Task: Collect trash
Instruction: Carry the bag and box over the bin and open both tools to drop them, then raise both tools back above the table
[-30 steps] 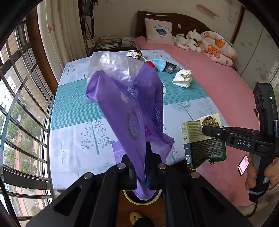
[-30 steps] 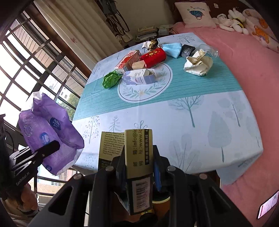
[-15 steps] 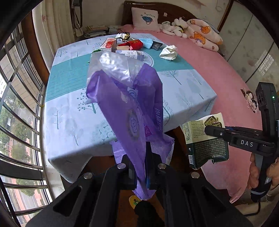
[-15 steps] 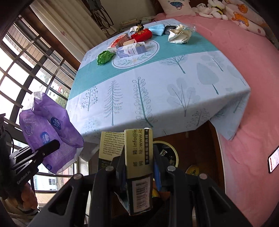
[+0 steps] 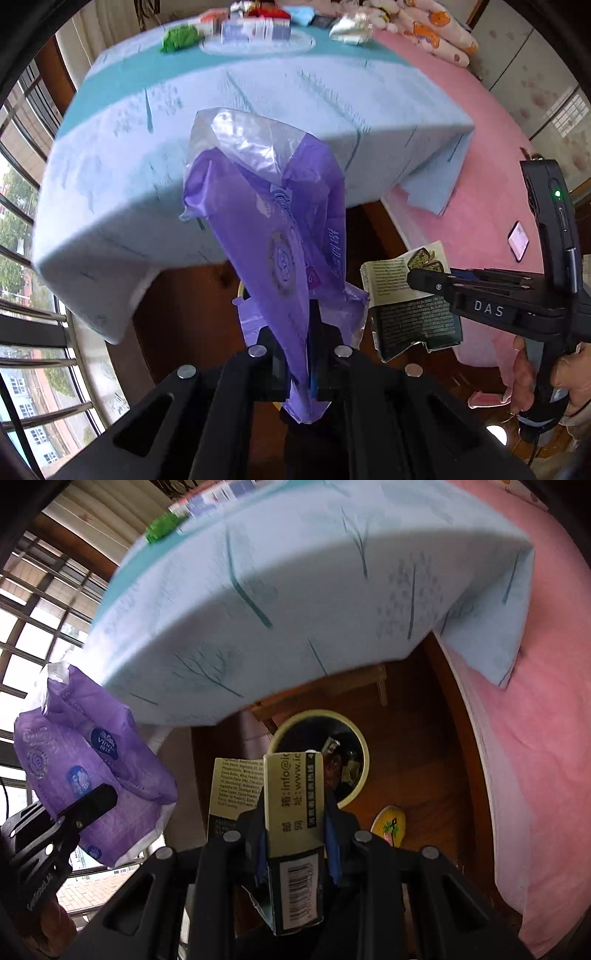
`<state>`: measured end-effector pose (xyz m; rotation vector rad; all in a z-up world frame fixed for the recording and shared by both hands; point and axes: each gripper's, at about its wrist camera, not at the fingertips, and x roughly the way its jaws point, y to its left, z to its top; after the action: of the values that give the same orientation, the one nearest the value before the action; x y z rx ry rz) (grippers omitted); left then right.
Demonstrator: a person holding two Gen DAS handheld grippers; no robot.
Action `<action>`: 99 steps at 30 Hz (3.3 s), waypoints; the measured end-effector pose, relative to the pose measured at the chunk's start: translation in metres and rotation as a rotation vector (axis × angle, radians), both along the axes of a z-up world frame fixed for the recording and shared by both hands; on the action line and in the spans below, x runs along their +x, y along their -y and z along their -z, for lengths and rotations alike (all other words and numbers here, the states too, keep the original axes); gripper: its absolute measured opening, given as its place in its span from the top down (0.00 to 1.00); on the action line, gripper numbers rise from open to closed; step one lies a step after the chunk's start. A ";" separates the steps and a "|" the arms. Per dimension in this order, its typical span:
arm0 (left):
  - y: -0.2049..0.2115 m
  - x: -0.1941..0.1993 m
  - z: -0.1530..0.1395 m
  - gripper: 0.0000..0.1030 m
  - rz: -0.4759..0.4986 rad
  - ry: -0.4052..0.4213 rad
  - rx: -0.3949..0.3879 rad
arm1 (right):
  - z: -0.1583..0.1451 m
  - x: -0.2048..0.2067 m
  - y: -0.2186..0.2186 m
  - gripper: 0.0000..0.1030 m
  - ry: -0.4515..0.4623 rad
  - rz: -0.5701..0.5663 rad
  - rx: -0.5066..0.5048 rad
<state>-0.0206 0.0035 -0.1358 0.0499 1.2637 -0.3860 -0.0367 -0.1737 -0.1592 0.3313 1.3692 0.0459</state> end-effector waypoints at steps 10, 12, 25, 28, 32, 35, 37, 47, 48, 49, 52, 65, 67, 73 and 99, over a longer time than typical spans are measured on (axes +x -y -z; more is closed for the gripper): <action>0.030 0.010 0.153 0.95 -0.037 -0.139 0.059 | 0.130 0.009 0.012 0.76 -0.082 0.052 -0.040; 0.035 0.017 0.180 0.95 -0.043 -0.149 0.067 | 0.152 0.015 0.015 0.76 -0.086 0.057 -0.048; 0.060 0.053 0.283 0.86 -0.036 -0.135 0.144 | 0.253 0.045 0.009 0.75 -0.066 0.033 -0.049; 0.059 0.052 0.289 0.63 -0.040 -0.128 0.167 | 0.265 0.048 0.006 0.74 -0.079 0.030 -0.035; 0.050 0.051 0.300 0.36 -0.056 -0.143 0.202 | 0.271 0.050 0.003 0.61 -0.096 0.024 -0.040; 0.042 0.051 0.302 0.34 -0.072 -0.147 0.220 | 0.274 0.049 0.004 0.60 -0.105 0.024 -0.035; 0.036 0.053 0.299 0.32 -0.087 -0.142 0.227 | 0.274 0.050 0.004 0.60 -0.111 0.024 -0.033; 0.021 0.053 0.240 0.31 -0.157 -0.081 0.206 | 0.237 0.047 0.001 0.60 -0.111 0.010 -0.026; 0.020 0.052 0.231 0.31 -0.159 -0.077 0.201 | 0.227 0.046 0.000 0.60 -0.107 0.008 -0.024; 0.019 0.051 0.221 0.31 -0.161 -0.072 0.197 | 0.219 0.045 0.000 0.60 -0.102 0.005 -0.024; 0.017 0.047 0.188 0.31 -0.159 -0.059 0.179 | 0.190 0.040 -0.002 0.60 -0.092 -0.002 -0.017; -0.001 0.029 0.013 0.26 -0.146 0.058 0.048 | 0.031 0.010 -0.005 0.60 -0.026 -0.008 -0.010; -0.004 0.026 -0.009 0.26 -0.137 0.079 0.034 | 0.005 0.005 -0.004 0.60 -0.007 -0.012 -0.017; -0.004 0.020 -0.073 0.25 -0.076 0.135 0.000 | -0.067 -0.004 -0.001 0.60 0.091 -0.017 -0.059; 0.042 0.130 -0.210 0.23 -0.057 0.387 -0.059 | -0.231 0.082 0.052 0.45 0.466 0.103 -0.119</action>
<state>0.1093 -0.0382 0.0741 0.0361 0.8690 -0.3447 0.0457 -0.2255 0.0715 0.2697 0.8877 -0.0416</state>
